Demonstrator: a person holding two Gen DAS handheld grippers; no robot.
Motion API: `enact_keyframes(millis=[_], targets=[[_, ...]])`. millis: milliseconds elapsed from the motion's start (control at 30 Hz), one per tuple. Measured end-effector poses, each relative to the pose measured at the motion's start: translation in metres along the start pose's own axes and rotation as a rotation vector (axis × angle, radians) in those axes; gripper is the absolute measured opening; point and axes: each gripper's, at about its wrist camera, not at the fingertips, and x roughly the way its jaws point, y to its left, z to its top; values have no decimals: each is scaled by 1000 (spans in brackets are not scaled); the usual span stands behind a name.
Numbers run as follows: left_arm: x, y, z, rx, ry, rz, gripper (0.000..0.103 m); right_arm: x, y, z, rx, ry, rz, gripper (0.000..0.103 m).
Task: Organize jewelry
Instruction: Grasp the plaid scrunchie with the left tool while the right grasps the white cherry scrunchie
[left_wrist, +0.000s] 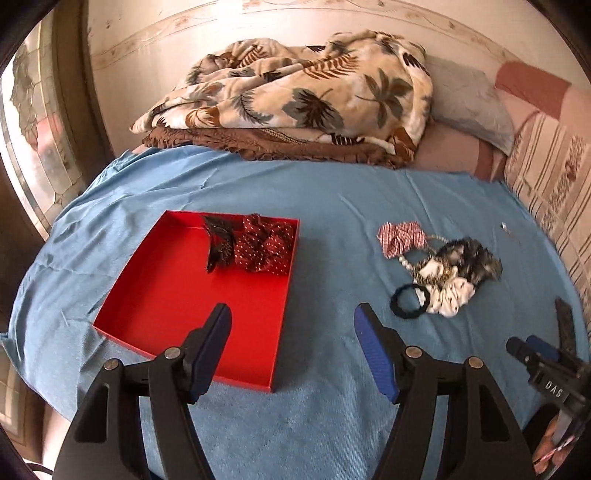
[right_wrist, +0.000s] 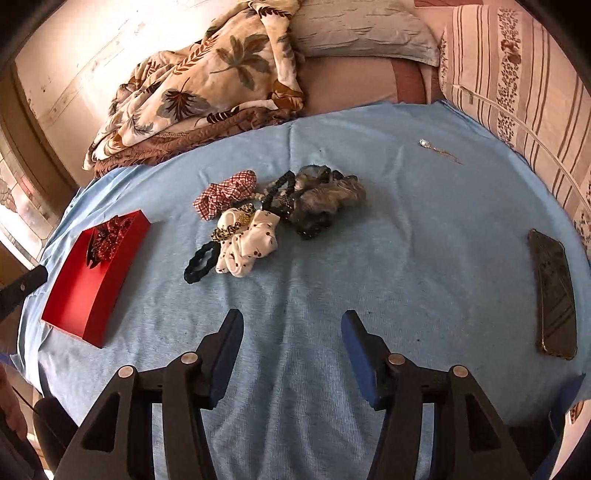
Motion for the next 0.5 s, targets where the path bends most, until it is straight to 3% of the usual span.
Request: enact_keyframes(millis=[500], targets=[[13, -17, -8, 67, 34, 36, 68, 11, -7, -3, 21, 16, 12, 60]])
